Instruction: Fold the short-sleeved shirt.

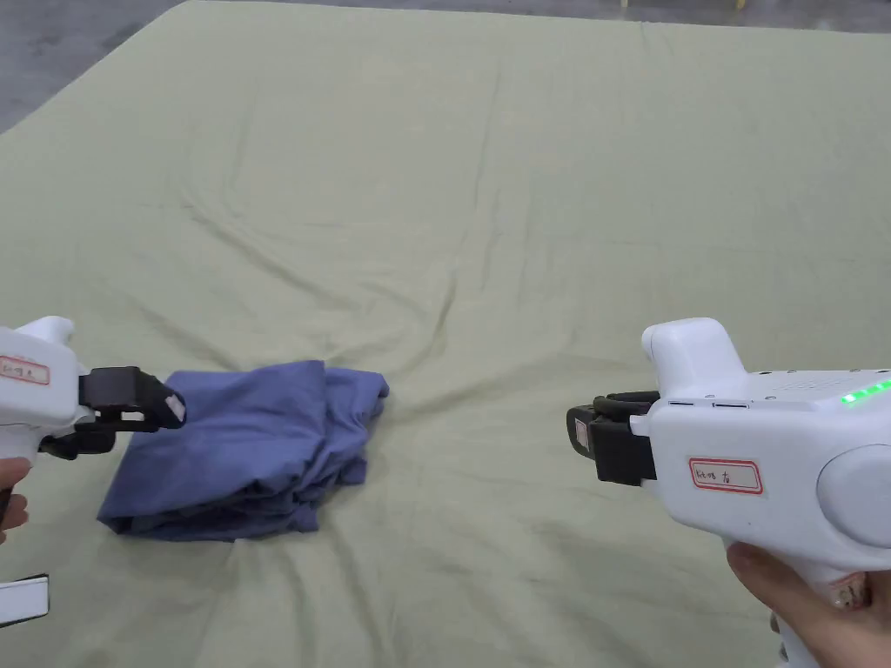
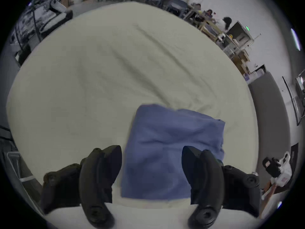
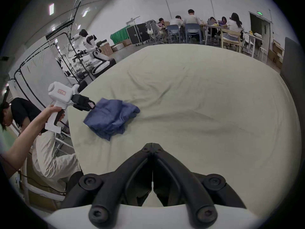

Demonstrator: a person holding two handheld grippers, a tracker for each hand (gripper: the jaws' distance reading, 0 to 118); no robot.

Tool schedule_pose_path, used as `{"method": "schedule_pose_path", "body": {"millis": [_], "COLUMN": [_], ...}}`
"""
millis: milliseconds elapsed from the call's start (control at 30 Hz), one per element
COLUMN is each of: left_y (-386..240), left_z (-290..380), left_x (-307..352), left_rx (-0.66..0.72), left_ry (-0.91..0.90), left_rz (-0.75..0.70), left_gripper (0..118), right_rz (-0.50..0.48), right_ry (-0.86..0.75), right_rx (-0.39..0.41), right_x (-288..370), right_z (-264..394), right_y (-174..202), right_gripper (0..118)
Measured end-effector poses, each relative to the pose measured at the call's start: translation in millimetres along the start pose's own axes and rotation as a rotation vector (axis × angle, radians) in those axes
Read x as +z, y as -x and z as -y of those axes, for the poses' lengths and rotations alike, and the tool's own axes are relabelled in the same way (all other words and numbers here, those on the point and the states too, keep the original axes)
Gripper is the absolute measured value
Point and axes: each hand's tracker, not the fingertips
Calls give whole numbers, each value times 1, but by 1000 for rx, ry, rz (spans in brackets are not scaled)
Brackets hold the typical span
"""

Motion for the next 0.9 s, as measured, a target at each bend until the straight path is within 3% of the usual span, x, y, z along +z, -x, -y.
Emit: {"method": "schedule_pose_path", "body": {"millis": [100, 167, 233, 267, 300, 333, 533, 733, 900], "left_y": [4, -10, -36, -54, -74, -96, -224, -328, -390], "left_z": [13, 24, 37, 45, 51, 58, 89, 99, 100], "left_x": [48, 86, 124, 142, 155, 166, 197, 198, 198], "left_rx": [-49, -104, -177, -216, -238, -255, -337, -403, -518], "left_ry": [-155, -279, -397, -464, -519, -570, -784, -851, -892], "left_rz": [-122, -123, -100, -61, -22, 0, -1, 173, 168], "left_gripper": [84, 84, 73, 51, 4, 0, 0, 0, 0], "right_rz": [15, 9, 20, 38, 58, 75, 218, 403, 542], "right_ry": [-8, -29, -57, -74, -91, -110, -212, -342, -493], "right_rx": [21, 16, 9, 7, 2, -4, -46, -62, -90], "right_x": [7, 18, 34, 44, 54, 65, 141, 224, 285], "right_z": [-2, -2, 0, 2, 4, 7, 25, 38, 39], "right_y": [-1, -4, -10, -14, -17, -21, -53, -85, -105], "right_gripper": [3, 3, 3, 3, 3, 3, 3, 3, 3]}}
